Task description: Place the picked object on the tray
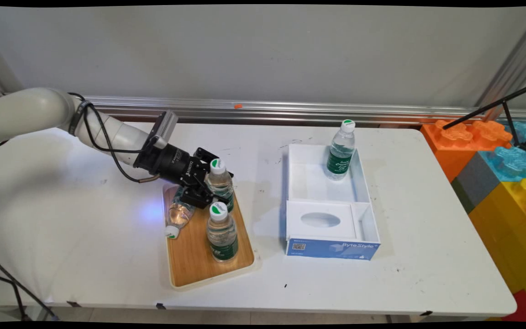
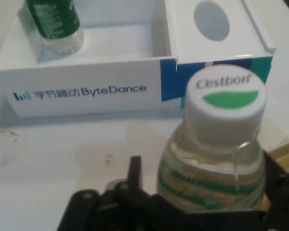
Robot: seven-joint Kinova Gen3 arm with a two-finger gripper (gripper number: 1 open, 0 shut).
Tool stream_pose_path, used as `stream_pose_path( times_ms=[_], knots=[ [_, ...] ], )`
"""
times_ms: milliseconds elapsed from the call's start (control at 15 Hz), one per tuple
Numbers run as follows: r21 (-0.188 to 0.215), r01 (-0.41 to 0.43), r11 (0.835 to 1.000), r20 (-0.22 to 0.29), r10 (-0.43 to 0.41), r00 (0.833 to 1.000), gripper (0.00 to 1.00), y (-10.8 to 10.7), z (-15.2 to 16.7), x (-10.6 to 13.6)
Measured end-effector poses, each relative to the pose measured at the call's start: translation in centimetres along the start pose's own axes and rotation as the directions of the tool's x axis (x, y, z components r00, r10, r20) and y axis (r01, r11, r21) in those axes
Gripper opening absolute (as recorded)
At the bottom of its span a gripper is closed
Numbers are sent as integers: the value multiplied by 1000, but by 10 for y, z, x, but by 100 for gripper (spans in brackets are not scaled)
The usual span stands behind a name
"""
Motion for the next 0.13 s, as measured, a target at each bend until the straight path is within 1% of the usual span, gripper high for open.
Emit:
stream_pose_path(
  times_ms=[133],
  knots=[
    [-1, -3, 1000, 0, 3, 1000, 100, 0, -1, -3]
  ],
)
